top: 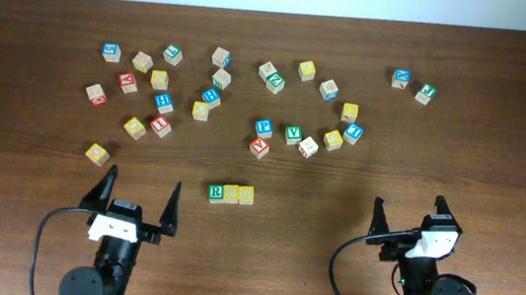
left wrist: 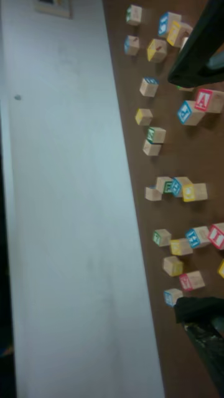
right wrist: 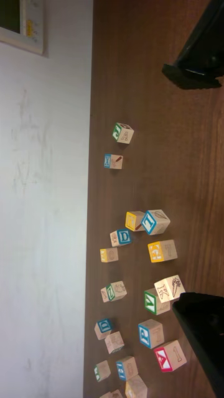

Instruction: Spell out RSS

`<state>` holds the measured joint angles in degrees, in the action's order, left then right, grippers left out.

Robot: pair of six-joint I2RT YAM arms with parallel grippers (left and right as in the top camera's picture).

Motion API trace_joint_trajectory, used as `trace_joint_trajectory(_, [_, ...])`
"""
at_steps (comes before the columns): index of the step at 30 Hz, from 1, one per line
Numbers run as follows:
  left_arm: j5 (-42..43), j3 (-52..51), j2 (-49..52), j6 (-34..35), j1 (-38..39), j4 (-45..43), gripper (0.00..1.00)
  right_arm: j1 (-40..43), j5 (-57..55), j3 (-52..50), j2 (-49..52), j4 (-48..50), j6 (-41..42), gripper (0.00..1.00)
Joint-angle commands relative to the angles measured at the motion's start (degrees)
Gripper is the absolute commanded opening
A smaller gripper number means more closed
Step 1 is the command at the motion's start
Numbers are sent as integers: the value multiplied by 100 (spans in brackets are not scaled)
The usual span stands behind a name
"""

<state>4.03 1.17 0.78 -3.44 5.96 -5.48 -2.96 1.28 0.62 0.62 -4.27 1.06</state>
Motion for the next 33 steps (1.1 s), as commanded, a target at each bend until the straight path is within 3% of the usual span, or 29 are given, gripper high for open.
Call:
trace_joint_trajectory(1, [-197,-70,-50,20,-109,463,99,37,-48,-31,-44,-31,-20,98])
trace_joint_trajectory(3, [-205,-70,-50,20,-170,1005,99,37,-48,-31,-44,-31,-20,98])
trace_joint_trajectory(9, [-367,-70,-50,42,-175,1025,99,37,-48,-31,-44,-31,-20,98])
trace_joint_trajectory(13, [-1058,-70,-50,1010,-175,970,99,37,-48,-31,-44,-31,-20,98])
trace_joint_trajectory(33, [-964,-68,-50,409,-437,1001,99,37,-48,-31,-44,-31,-20,98])
